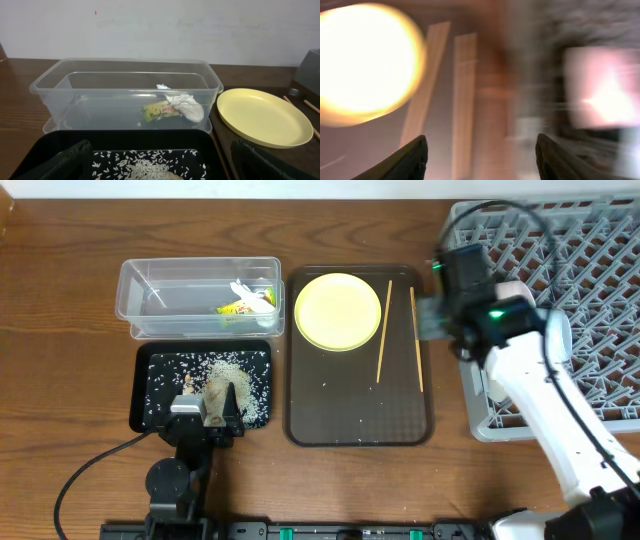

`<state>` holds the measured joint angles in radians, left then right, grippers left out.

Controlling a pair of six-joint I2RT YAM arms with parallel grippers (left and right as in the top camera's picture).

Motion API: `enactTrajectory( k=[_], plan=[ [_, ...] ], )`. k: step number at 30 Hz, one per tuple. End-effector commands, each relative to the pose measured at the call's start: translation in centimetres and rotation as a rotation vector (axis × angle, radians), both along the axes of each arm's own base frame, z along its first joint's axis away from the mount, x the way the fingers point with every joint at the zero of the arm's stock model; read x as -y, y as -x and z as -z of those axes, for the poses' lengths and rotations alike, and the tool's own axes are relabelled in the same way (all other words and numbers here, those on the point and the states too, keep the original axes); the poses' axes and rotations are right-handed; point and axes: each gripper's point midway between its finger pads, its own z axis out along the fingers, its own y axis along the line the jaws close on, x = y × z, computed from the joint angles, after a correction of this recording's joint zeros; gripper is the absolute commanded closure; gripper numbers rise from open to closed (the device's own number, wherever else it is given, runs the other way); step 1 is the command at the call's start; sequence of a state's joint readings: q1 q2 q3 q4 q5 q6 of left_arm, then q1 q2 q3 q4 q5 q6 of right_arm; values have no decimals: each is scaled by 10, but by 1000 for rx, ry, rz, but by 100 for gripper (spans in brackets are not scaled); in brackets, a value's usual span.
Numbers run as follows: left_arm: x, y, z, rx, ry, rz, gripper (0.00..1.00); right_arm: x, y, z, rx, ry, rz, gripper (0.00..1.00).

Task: Sort waste into correct bins and load items into the dishwasher rack
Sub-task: 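Pick one chopstick with the right gripper and drop it in the rack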

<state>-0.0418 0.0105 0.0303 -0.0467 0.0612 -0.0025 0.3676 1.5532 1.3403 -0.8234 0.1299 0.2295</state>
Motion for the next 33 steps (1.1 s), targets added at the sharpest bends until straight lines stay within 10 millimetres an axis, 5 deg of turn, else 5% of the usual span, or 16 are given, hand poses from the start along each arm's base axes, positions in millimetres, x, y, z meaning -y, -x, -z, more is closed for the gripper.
enactTrajectory(
  k=[1,4,9,13,18,24,27,33],
  plan=[
    [1,0,15,-35,-6,6,10,-77,34,24,-182,-250,-149,33],
    [1,0,15,-35,-6,6,10,-92,42,53,-255,-212,-88,41],
    [1,0,15,-35,-6,6,10,-76,23,98,-247,-82,132,58],
    [1,0,15,-35,-6,6,10,-81,7,126,-237,-73,145,60],
    [1,0,15,-35,-6,6,10,-70,9,159,-309,-46,229,61],
    [1,0,15,-35,-6,6,10,-54,15,194,-377,21,266,83],
    [1,0,15,-35,-6,6,10,-48,19,197,-401,35,277,98],
    [1,0,15,-35,-6,6,10,-35,12,155,-357,32,211,99]
  ],
)
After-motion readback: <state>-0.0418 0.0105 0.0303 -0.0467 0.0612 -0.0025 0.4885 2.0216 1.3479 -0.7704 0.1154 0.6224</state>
